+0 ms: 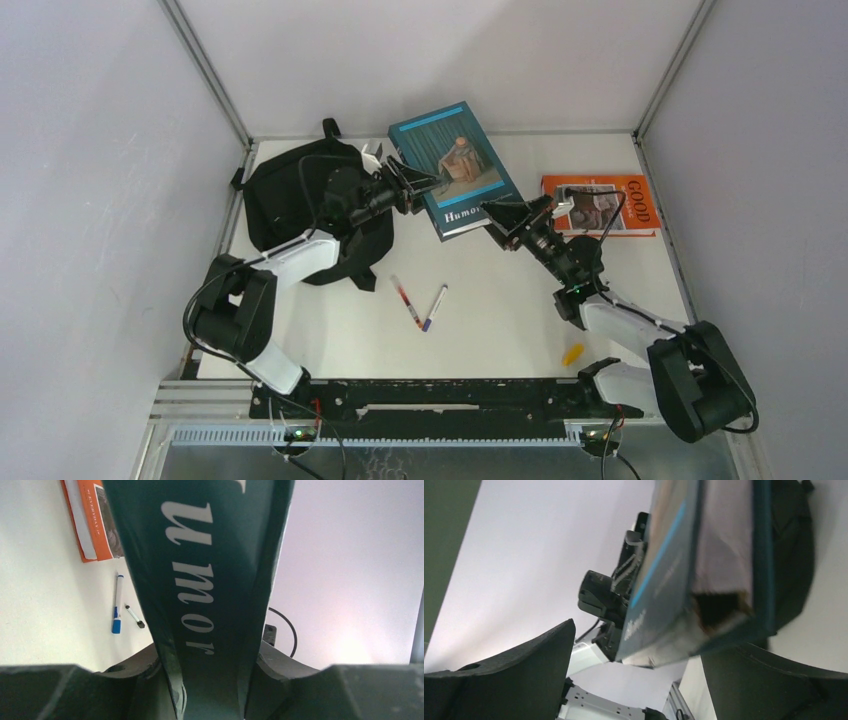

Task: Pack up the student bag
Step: Pick up the book from the center of the board, then adjust the student bag at the center of the board.

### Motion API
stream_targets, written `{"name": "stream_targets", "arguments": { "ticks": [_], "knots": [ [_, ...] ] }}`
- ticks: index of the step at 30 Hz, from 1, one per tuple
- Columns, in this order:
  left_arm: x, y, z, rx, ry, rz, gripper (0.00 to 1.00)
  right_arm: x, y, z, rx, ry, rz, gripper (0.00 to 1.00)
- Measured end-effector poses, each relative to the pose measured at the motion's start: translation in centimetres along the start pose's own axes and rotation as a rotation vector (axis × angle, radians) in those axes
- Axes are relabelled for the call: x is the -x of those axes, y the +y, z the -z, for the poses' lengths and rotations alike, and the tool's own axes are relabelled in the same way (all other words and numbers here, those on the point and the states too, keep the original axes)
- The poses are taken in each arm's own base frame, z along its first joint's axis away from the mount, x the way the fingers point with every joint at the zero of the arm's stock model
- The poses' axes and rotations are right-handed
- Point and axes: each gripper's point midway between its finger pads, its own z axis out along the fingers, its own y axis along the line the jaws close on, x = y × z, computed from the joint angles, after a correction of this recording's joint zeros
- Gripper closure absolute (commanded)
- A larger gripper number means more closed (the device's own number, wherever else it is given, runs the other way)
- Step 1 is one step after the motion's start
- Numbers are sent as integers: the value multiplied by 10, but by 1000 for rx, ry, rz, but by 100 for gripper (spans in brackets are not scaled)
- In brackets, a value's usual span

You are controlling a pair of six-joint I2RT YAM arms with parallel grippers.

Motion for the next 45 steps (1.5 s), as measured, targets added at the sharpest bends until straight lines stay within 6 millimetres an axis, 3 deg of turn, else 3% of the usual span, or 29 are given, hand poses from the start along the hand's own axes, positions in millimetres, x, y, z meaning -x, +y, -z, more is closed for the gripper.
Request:
{"name": "stream_targets", "arguments": {
  "ticks": [4,13,14,18,22,25,27,31,35,39,45],
  "knots": [
    [0,0,0,0,-3,-1,78,3,8,-16,42,0,-12,18],
    [2,4,6,44,-37,-5,70,1,-21,-40,7,17,-137,60],
    [2,5,6,55,-40,-16,63,1,-24,-40,0,20,-150,65],
    [2,9,11,86,-44,-62,18,-2,-30,-42,-11,33,-190,99],
    [2,20,23,174,-49,-152,1,2,-34,-39,-24,47,-204,100],
    [13,43,49,378,-117,-271,0,14,-42,-29,-92,45,-192,100],
    [24,49,71,497,-180,-374,0,24,-50,-13,-190,24,-160,100],
    [44,67,129,765,-278,-573,0,48,-39,29,-312,-64,-5,100],
    [48,97,173,1028,-272,-706,0,71,-34,73,-400,-145,127,100],
    [38,113,190,1149,-197,-815,0,79,-48,110,-518,-188,178,100],
    [49,136,192,1268,-64,-940,0,57,-65,134,-614,-113,163,100]
  ]
}}
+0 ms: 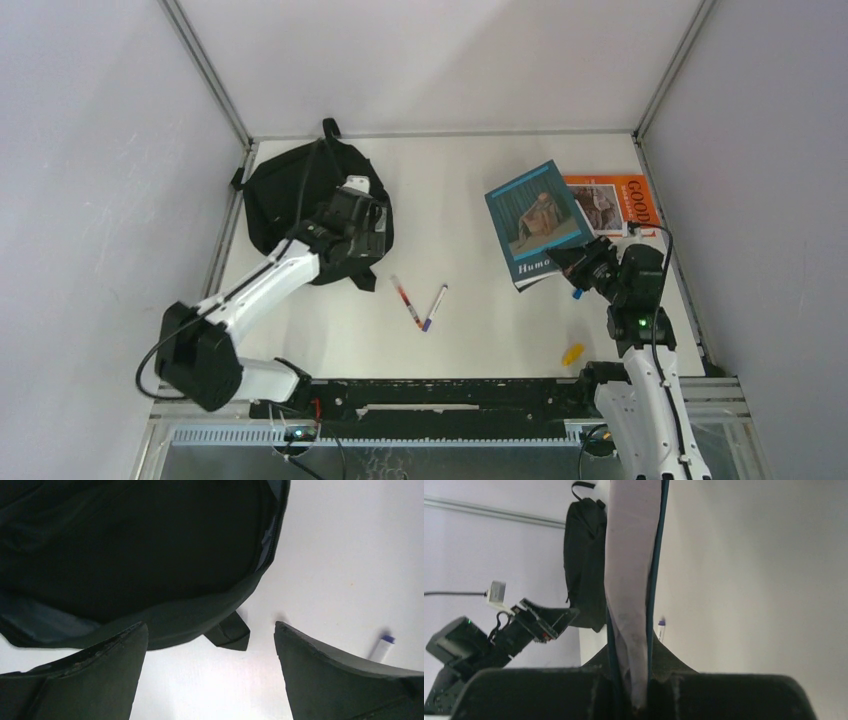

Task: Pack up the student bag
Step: Adjust the student bag at the center of the board.

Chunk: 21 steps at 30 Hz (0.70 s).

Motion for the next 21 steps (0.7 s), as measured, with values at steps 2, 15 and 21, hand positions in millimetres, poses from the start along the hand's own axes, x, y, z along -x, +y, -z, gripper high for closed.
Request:
{"name": "stream_targets", "arguments": {
  "ticks": [2,15,21],
  "knots": [
    [-4,-5,-12,-8,42,-54,0,-6,-4,3,-16,22,-1,100],
    [28,-36,-37,-89,143,-136,100,-19,-7,15,-23,51,5,100],
    [85,-54,-37,-111,56,-97,97,-20,-6,17,-17,54,7,100]
  ]
}}
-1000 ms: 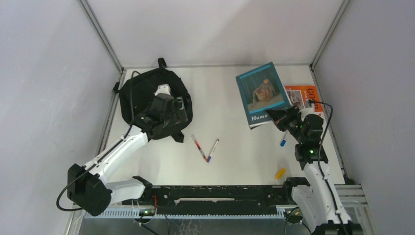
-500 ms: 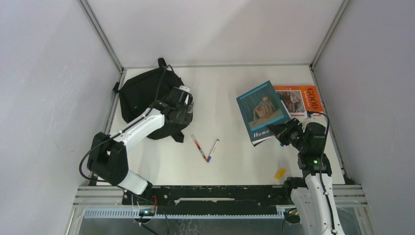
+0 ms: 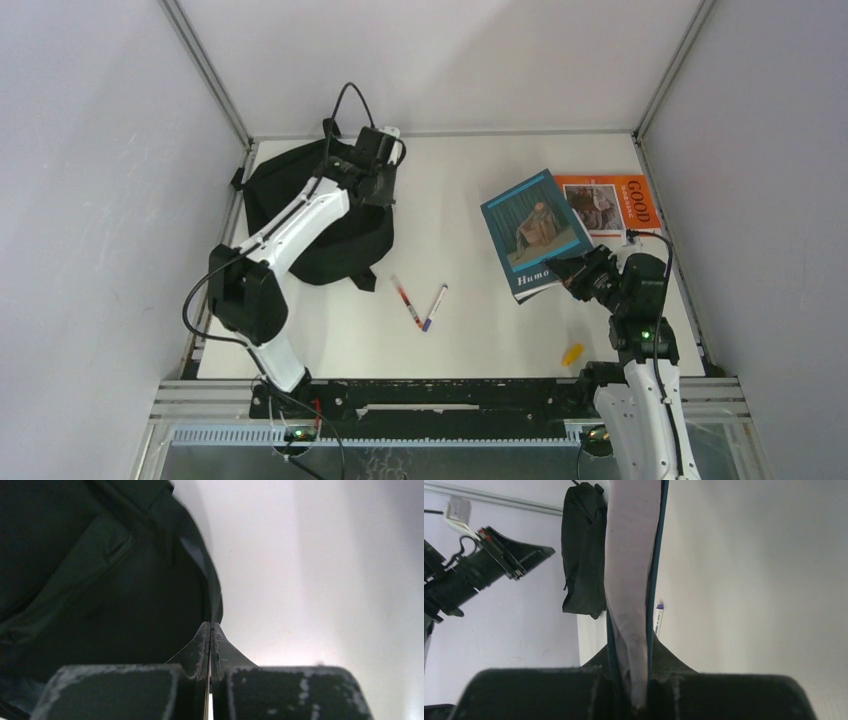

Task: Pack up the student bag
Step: Adjust the student bag at the center of the board.

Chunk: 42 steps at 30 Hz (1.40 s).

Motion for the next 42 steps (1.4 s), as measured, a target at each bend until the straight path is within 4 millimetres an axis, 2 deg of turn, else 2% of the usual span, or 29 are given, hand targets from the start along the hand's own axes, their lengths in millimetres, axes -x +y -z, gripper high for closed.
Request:
{"name": "stream_targets", "arguments": {
  "ticks": [1,2,3,4,5,11,13,15,17,18,20,21,24,27,30,33,35,38,40,41,42],
  "knots": [
    [8,-3,1,-13,-6,3,84,0,0,0,2,-1,1,100],
    [17,-7,2,-24,-16,6,56,0,0,1,2,-1,1,100],
    [26,-11,2,-39,-27,8,24,-1,0,1,1,-1,0,100],
    [31,-13,2,-48,-32,8,2,-1,0,2,2,-1,1,100],
    [33,-14,2,-53,-31,-4,0,-1,0,2,2,0,1,100],
    [1,-2,3,-23,84,-77,0,-3,-3,1,-13,8,-9,95],
    [-18,2,-2,-19,142,-87,0,-3,-4,0,-20,14,-14,95],
    [-44,6,-9,-19,219,-92,7,-4,-6,-2,-28,21,-20,95],
    [-69,11,-16,-11,296,-96,26,-4,-7,-3,-32,25,-26,95],
    [-79,12,-20,-8,332,-99,43,-4,-8,-4,-35,27,-28,95],
    [-93,13,-28,-2,385,-97,90,-4,-8,-4,-35,27,-28,95],
    [-98,13,-32,2,402,-97,99,-3,-8,-4,-34,26,-28,95],
    [-101,13,-36,11,423,-95,100,-3,-6,-3,-29,22,-24,95],
    [-81,11,-31,13,391,-81,100,-3,-5,-2,-22,17,-22,95],
    [-35,0,-25,-20,291,-31,100,-2,-3,0,-13,10,-17,95],
    [15,-21,-16,-106,175,43,100,-2,-1,1,-7,5,-14,95],
    [33,-35,-14,-171,131,89,100,-2,0,1,-4,3,-15,95],
    [40,-60,-21,-242,125,127,100,-2,0,2,-2,1,-17,95],
    [31,-80,-32,-264,153,137,98,-2,1,3,0,-1,-15,95],
    [24,-91,-38,-274,177,140,88,-1,1,3,1,-2,-15,95],
    [17,-101,-43,-281,196,141,69,-1,0,3,-1,-4,-15,95]
  ]
}}
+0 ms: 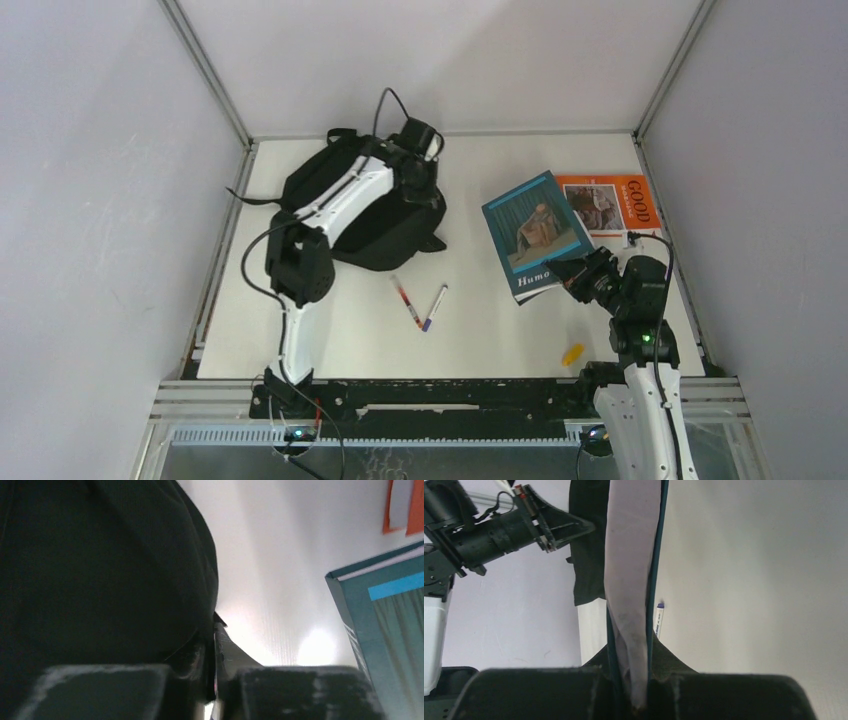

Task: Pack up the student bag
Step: Adjust the student bag at the center of the board, then place the book in the student bag.

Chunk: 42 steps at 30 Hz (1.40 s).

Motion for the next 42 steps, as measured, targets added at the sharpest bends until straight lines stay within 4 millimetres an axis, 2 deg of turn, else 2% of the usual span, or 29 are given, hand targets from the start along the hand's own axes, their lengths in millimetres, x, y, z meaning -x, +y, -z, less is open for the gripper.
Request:
{"name": "stream_targets", "arguments": {
  "ticks": [2,3,5,6,9,13,17,19,23,25,27,32,35,38,40,42],
  "knots": [
    [-12,-17,-16,-20,30,5,32,0,-2,1,-9,-3,-2,95],
    [-16,-26,-22,-40,37,11,20,0,-3,1,-15,-4,-4,95],
    [-20,-41,-25,-73,40,12,4,-1,-6,1,-29,-4,-6,95],
    [-20,-47,-24,-88,38,10,2,-2,-8,2,-35,-3,-6,95],
    [-10,-55,-16,-109,-8,-13,4,-3,-12,4,-56,-7,-5,94],
    [11,-42,9,-76,-105,-71,20,-5,-14,6,-63,-6,7,93],
    [18,-2,45,35,-193,-89,21,-5,-9,8,-49,2,21,93],
    [15,24,52,79,-203,-58,19,-4,-7,9,-45,0,28,93],
    [-6,83,33,175,-154,15,8,-5,-7,10,-47,4,40,93],
    [-23,96,19,200,-98,19,3,-6,-8,9,-48,14,41,93],
    [-36,94,5,202,-53,-9,2,-8,-9,8,-50,24,44,93],
    [-61,69,-23,178,20,-103,5,-12,-9,7,-52,44,50,93],
    [-73,65,-39,187,53,-133,10,-14,-9,7,-51,50,52,92],
    [-82,70,-54,218,77,-150,17,-15,-9,6,-54,56,52,92],
    [-88,74,-63,243,93,-155,31,-16,-9,5,-54,62,53,92],
    [-89,78,-69,272,97,-165,54,-17,-8,5,-53,68,55,92]
  ]
}}
